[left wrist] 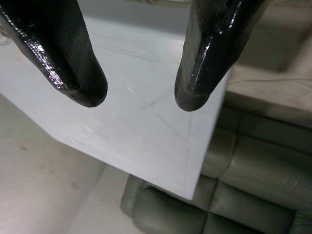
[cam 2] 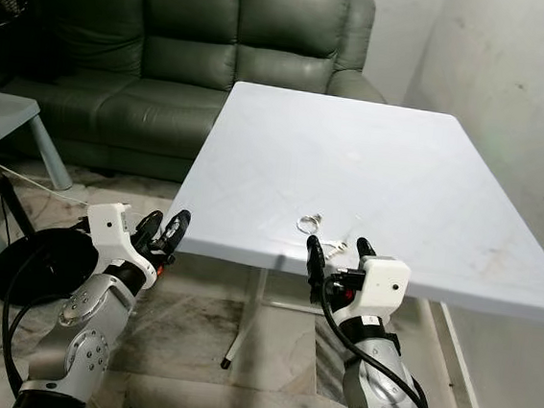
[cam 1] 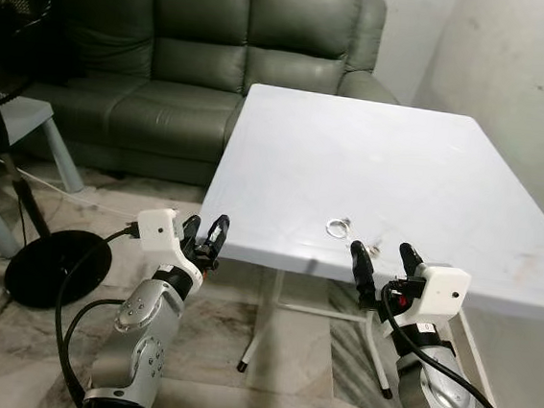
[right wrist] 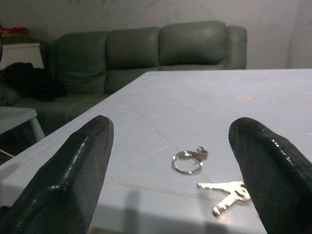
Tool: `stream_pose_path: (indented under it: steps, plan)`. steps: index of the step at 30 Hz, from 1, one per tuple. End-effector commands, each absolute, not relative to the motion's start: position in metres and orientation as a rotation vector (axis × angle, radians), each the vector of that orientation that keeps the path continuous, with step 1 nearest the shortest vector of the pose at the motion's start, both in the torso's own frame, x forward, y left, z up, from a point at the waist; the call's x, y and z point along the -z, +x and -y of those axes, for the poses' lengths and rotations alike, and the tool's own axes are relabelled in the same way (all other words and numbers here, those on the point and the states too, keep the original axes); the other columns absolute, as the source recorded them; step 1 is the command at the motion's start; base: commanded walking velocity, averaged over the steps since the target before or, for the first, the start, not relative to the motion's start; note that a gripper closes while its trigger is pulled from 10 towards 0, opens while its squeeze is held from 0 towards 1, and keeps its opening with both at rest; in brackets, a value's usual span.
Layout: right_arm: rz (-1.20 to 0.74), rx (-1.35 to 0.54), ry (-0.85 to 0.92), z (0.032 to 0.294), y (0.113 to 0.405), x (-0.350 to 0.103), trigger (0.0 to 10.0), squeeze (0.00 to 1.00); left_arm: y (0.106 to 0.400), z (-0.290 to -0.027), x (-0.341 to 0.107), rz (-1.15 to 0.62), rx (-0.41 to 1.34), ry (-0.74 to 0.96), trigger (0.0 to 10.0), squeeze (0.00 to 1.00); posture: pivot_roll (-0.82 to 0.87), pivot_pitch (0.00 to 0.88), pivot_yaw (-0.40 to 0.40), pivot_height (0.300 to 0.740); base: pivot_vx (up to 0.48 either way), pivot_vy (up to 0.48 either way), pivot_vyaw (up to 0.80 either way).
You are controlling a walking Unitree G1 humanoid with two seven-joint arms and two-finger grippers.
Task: Hang keys on a hook
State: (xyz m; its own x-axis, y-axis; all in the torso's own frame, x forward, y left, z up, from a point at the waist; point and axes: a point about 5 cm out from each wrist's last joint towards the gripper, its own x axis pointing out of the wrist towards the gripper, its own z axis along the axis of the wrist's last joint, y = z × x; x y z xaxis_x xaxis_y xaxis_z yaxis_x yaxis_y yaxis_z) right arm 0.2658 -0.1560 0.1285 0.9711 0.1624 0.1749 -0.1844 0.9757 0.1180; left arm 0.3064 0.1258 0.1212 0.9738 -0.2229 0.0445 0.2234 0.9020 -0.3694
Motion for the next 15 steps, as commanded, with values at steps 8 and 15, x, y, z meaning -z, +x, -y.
stream_pose_path:
  steps: [8,15]
  plan:
    - [0.186,-0.184,0.136,0.1552,0.2668,-0.1352,10.0,0.00,0.3068,-0.1215,-0.1241,0.007,0.251,-0.373,10.0,0.00,0.03,0.000,-0.037,0.740,0.440,0.000,0.00]
    - [0.183,-0.191,0.134,0.1542,0.2668,-0.1345,10.0,0.00,0.3066,-0.1200,-0.1248,0.018,0.230,-0.367,10.0,0.00,0.04,0.000,-0.040,0.740,0.099,0.000,0.00]
